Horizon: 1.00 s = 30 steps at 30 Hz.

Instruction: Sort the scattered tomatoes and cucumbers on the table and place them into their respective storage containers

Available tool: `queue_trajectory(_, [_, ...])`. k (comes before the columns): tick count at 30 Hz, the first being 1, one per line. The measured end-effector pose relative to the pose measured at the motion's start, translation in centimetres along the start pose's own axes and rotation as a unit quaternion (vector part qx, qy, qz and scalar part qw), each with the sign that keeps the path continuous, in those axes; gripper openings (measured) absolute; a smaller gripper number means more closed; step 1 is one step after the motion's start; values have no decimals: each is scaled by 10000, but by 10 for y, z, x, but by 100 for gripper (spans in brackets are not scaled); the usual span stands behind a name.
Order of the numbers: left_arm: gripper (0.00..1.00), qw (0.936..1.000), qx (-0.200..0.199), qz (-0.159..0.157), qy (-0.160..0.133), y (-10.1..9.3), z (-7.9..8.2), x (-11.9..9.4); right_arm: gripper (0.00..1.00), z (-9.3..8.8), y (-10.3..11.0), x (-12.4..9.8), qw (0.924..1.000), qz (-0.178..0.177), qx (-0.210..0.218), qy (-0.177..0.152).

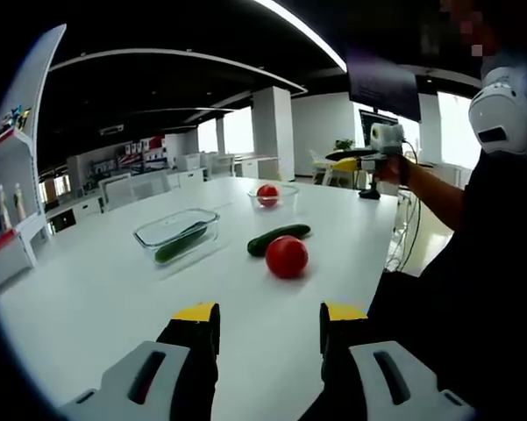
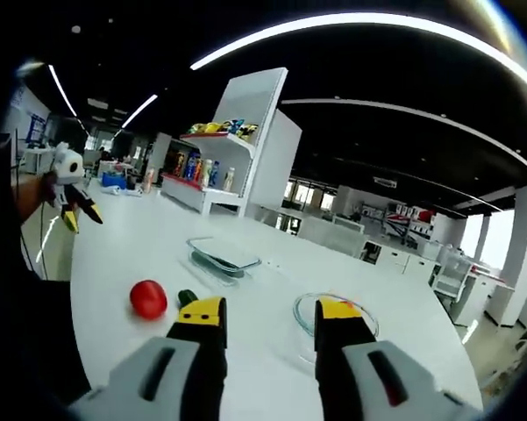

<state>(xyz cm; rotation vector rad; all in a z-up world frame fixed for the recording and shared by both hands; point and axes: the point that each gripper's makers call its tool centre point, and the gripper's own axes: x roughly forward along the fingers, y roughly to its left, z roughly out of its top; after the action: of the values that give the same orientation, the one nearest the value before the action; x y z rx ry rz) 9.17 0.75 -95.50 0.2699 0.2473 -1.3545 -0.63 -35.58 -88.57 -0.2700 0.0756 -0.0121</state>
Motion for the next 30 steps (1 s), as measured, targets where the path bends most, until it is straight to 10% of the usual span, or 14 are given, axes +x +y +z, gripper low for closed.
queue_trajectory(16, [46,9996,47,200,-172,8,7,-6,38,3,39,-31,9994,249,134,-220])
queue_trajectory(30, [46,9995,10,267,-194,15,7,-5,39,-53,76,-49,9991,295,128,293])
